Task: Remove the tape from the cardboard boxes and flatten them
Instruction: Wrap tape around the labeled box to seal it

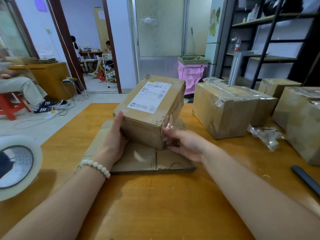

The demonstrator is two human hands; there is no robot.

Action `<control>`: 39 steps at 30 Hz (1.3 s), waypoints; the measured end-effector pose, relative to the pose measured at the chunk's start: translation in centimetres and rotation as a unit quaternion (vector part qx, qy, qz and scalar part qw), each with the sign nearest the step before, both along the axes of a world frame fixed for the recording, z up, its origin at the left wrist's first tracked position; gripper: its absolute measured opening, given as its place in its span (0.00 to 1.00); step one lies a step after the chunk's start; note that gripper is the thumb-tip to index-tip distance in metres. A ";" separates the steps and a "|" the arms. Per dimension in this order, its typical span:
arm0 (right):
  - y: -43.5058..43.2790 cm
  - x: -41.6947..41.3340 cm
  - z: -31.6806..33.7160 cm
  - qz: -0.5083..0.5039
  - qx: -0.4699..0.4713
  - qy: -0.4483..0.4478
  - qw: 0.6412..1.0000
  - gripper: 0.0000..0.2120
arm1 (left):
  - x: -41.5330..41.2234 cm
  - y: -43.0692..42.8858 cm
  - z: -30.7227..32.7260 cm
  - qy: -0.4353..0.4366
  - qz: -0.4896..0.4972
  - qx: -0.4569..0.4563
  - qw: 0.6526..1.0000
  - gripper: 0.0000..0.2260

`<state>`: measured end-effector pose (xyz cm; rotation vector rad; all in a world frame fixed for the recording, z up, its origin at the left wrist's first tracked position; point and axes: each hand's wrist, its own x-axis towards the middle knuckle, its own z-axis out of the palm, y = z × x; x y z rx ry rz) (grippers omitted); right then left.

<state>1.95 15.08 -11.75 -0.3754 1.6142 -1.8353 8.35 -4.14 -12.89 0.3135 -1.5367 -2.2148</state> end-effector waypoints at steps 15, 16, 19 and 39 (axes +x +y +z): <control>0.3 0.3 0.8 0.019 -0.029 -0.026 0.999 0.12 | -0.3 0.6 0.1 -0.001 0.083 -0.009 0.996 0.07; 0.3 0.4 0.9 0.013 -0.043 -0.039 0.998 0.10 | -0.2 0.7 0.1 0.000 0.084 -0.013 0.996 0.08; 0.2 0.4 0.9 -0.003 -0.066 -0.074 0.995 0.09 | -0.2 0.5 0.0 0.000 0.090 -0.023 0.996 0.09; -0.8 0.5 -1.3 -0.125 0.135 0.583 0.791 0.05 | -0.3 0.2 0.0 -0.002 0.121 -0.056 0.991 0.08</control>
